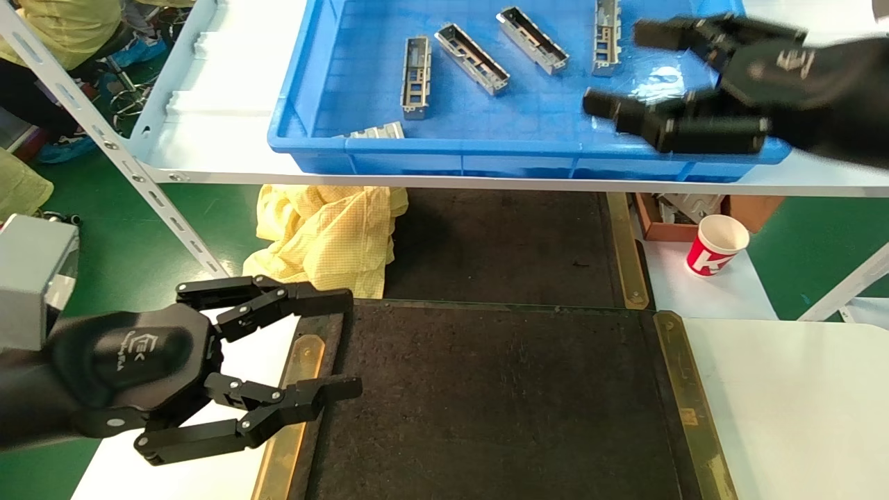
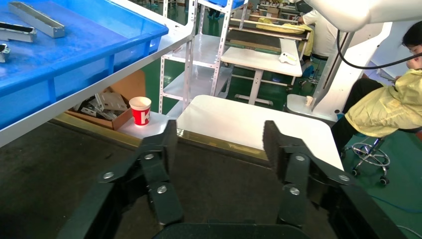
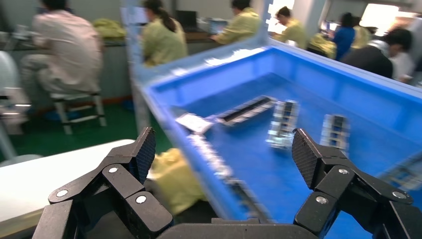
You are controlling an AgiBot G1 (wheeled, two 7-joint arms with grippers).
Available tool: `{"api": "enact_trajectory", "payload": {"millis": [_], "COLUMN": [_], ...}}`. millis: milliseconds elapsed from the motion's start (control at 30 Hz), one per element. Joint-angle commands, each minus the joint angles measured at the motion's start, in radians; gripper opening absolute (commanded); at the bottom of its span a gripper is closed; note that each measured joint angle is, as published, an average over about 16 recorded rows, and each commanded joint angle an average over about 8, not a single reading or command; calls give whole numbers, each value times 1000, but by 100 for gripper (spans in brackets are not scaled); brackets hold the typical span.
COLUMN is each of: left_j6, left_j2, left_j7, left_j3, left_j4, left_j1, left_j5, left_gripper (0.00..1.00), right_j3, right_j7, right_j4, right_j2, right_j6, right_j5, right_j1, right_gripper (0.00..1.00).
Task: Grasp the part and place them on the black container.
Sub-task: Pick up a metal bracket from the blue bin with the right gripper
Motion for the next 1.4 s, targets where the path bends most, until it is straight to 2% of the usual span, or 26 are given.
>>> {"api": "enact_trajectory", "payload": {"millis": [33, 500, 733, 1000, 1067, 1100, 1300, 1333, 1400], "left_j6": [0, 0, 0, 0, 0, 0, 0, 0, 0], "left_j2": [0, 0, 0, 0, 0, 0, 0, 0, 0], "left_j7": [0, 0, 0, 0, 0, 0, 0, 0, 0], "left_j3": [0, 0, 0, 0, 0, 0, 0, 0, 0], "left_j4": [0, 0, 0, 0, 0, 0, 0, 0, 0], "left_j1": [0, 0, 0, 0, 0, 0, 0, 0, 0], "left_j5": [0, 0, 0, 0, 0, 0, 0, 0, 0], "left_gripper": [100, 100, 100, 100, 100, 100, 100, 100, 100], "right_j3": [-18, -118, -151, -141, -137, -135, -127, -126, -124], "right_j7": [-7, -135, -190, -200, -197, -194, -184, -183, -180], "right_j4": [-67, -564, -720, -829, -845, -852, -874, -875, -877], "right_j2": [-27, -257, -378, -457, -470, -476, -501, -502, -503], "right_j6": [11, 183, 325, 509, 548, 564, 608, 607, 594], "right_j5": [-39, -249, -309, -303, -298, -295, -284, -282, -279], "right_j1": [48, 325, 394, 417, 416, 415, 406, 404, 402], "right_gripper": [100, 100, 100, 100, 91, 82, 13, 6, 0]}}
